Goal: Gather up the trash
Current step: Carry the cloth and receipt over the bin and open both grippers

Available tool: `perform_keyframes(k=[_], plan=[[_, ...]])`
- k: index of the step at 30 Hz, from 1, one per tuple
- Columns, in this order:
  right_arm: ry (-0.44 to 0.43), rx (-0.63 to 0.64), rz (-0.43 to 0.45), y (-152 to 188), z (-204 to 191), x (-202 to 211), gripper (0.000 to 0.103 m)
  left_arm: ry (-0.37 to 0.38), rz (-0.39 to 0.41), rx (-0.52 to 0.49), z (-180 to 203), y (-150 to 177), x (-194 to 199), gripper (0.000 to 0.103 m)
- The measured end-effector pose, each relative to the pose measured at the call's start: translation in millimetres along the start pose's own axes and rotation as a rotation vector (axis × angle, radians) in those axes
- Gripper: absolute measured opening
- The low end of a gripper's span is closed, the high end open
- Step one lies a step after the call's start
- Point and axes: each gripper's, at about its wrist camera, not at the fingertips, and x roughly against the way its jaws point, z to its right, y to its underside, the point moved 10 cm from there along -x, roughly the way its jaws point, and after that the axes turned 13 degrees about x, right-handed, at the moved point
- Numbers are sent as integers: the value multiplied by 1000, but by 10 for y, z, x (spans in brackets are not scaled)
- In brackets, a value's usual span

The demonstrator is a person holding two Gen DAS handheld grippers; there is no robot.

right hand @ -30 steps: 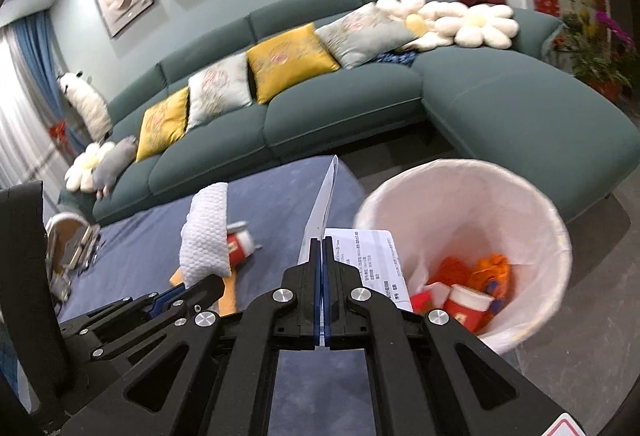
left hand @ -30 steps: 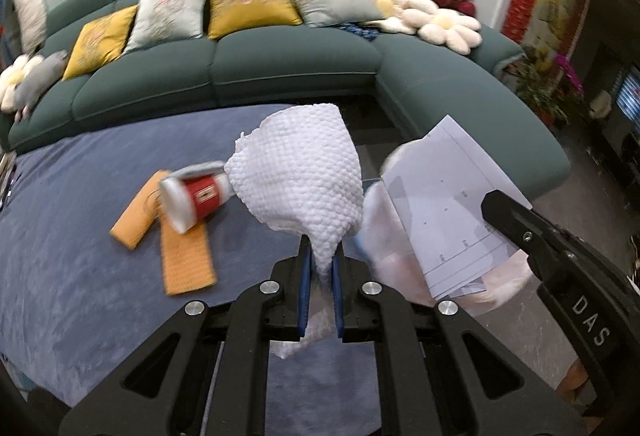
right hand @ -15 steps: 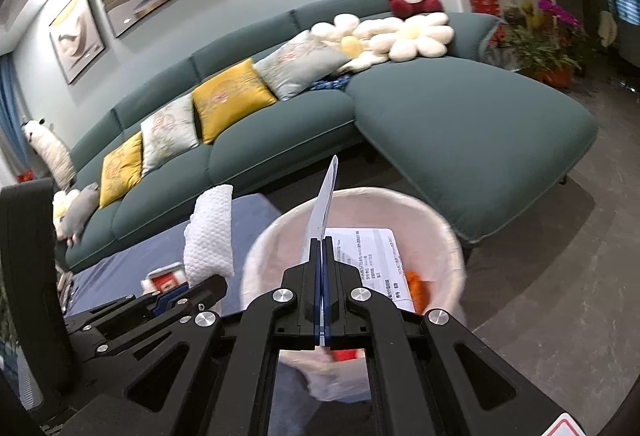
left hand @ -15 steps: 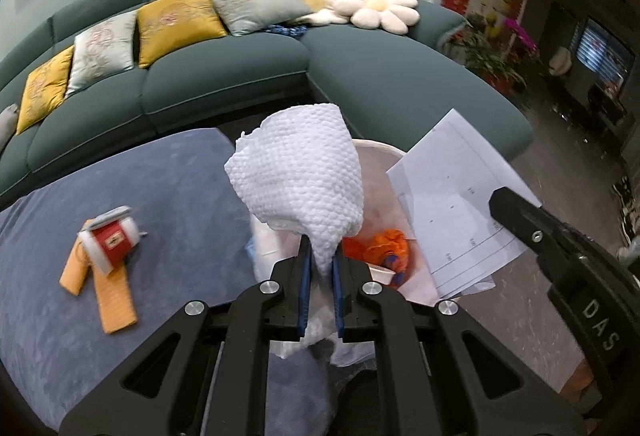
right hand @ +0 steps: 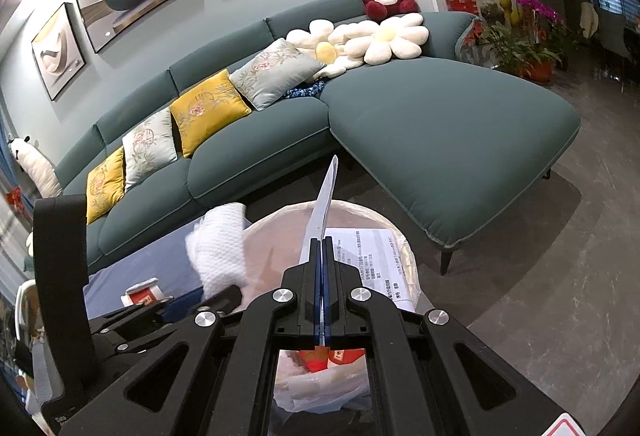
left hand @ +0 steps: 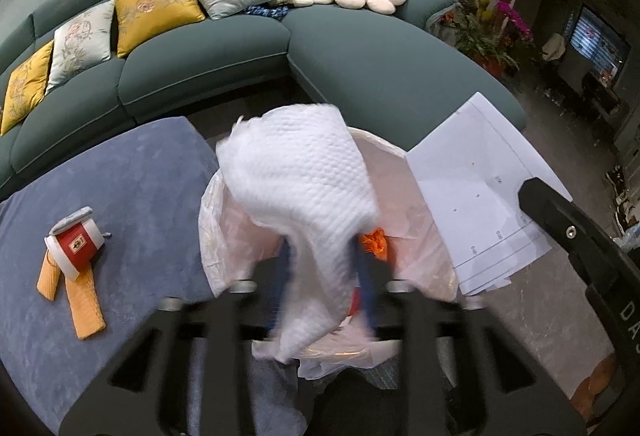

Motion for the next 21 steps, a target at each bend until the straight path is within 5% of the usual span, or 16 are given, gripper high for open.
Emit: perform_keyframes(k=[21], plan=[[-32, 28, 0, -55, -188, -72, 1, -37, 26, 35, -229, -49, 71, 49]])
